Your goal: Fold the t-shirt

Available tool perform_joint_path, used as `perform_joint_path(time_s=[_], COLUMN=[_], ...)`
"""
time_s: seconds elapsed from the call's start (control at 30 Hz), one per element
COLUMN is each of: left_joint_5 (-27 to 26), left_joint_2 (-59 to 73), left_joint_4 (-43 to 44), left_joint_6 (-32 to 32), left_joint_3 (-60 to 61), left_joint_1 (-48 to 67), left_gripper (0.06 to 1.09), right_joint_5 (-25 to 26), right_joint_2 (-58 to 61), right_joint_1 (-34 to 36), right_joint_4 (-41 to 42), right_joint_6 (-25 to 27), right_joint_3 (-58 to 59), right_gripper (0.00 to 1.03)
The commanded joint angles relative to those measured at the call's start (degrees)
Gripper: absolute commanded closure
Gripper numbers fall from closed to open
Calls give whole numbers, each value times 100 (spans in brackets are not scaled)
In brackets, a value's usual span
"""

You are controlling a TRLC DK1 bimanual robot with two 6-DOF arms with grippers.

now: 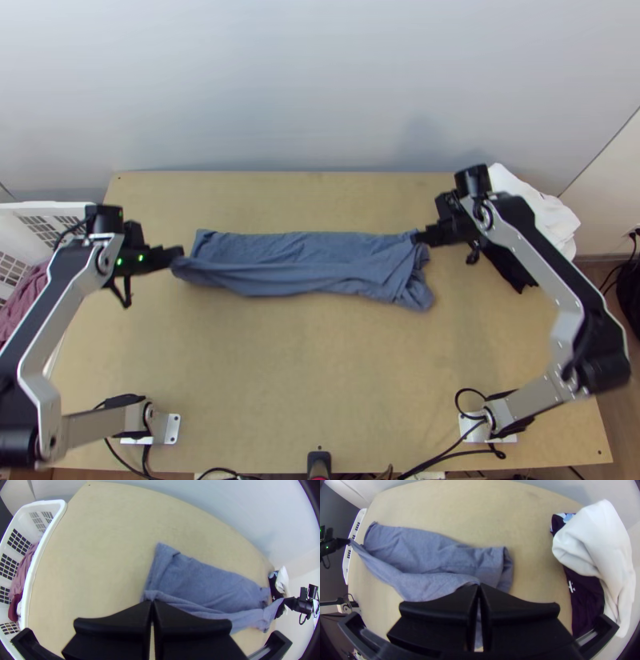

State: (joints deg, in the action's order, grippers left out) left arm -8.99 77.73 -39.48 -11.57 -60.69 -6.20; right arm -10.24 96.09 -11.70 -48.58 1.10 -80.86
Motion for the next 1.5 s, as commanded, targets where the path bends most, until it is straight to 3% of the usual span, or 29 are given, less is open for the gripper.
perform_joint_path(time_s=[0.0, 0.3, 0.6, 0.63, 0.7, 0.8, 0.83, 0.87, 0.93, 1.23, 1.47], left_joint_5=[108, 275, 442, 442, 434, 434, 434, 434, 442, 398, 398], left_joint_2=[1191, 2290, 3081, 3125, 3169, 3169, 3187, 3222, 3239, 2492, 2694], left_joint_4=[380, 573, 714, 714, 705, 521, 371, 231, 90, 99, 143], left_joint_6=[-135, -161, -187, -187, -240, -258, -258, -240, -205, 191, 155], left_joint_3=[-936, -1877, -2553, -2580, -2571, -2492, -2483, -2483, -2457, -1560, -1402], left_joint_1=[66, 127, 277, 286, 312, 417, 453, 488, 497, 391, 532], left_gripper=[105, 105, 104, 103, 82, 36, 21, 13, 11, 11, 11], right_joint_5=[4, 4, 4, -4, -13, -39, -57, -66, -154, -962, -1077], right_joint_2=[1192, 2309, 2686, 2704, 2704, 2590, 2511, 2423, 2247, 1254, 973], right_joint_1=[98, 160, 327, 327, 318, 248, 239, 221, 160, -60, -921], right_joint_4=[103, 103, 85, 85, 41, -126, -126, -126, -126, -143, -310], right_joint_6=[-66, -163, -189, -198, -233, -453, -629, -805, -901, -1728, -1798], right_joint_3=[-1266, -2514, -2637, -2637, -2619, -2566, -2531, -2478, -2461, -2417, -2101], right_gripper=[100, 100, 100, 100, 97, 52, 31, 17, 3, 3, 3])
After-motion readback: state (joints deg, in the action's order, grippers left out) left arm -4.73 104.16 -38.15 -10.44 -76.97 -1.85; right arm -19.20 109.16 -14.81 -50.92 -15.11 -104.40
